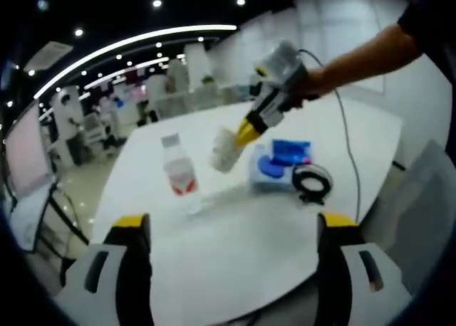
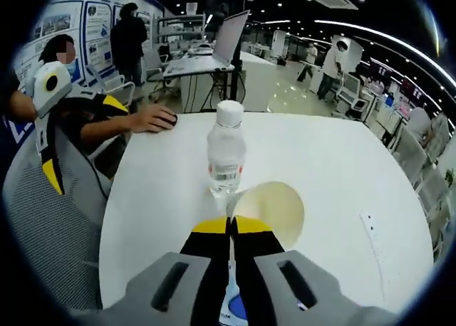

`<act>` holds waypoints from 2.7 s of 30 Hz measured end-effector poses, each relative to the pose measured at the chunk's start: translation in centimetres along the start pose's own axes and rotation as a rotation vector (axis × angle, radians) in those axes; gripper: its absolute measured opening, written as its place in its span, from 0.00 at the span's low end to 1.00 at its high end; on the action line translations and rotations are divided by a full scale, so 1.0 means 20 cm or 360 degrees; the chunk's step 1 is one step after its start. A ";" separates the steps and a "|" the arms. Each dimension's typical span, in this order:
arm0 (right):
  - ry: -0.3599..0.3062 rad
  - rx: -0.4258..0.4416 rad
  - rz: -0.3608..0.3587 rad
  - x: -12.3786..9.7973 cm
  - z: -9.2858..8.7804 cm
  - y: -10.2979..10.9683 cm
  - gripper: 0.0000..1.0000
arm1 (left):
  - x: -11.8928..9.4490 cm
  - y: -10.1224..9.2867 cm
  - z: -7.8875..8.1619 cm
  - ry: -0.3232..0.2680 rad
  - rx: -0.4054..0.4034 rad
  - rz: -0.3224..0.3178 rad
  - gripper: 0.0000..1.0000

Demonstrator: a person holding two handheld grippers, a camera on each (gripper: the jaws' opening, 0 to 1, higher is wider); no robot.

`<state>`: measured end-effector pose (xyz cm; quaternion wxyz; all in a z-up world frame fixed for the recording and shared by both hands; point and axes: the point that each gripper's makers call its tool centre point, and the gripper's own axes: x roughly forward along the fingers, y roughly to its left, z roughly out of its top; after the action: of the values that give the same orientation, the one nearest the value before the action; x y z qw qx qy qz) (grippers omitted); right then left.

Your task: Arrange the tabletop items into an orderly group along one side of the table until the central work area is clear of visible clutter.

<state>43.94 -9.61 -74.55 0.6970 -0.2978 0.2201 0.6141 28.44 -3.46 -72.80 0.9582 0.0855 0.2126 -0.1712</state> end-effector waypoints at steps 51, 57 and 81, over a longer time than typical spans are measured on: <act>0.0527 -0.0559 0.0269 0.24 -0.11 0.06 0.02 | -0.02 0.03 -0.02 0.0025 -0.0031 0.0011 0.94; 0.0551 -0.0615 0.0251 0.28 -0.13 0.05 0.02 | -0.02 0.03 -0.02 0.0031 -0.0031 0.0015 0.94; 0.0466 -0.0589 0.0184 0.35 -0.06 0.04 0.13 | -0.01 0.05 -0.02 0.0025 -0.0042 0.0030 0.93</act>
<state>44.25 -5.29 -80.35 0.5550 -0.4932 0.2192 0.6330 28.46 -2.30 -72.96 0.9591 0.0764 0.2215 -0.1586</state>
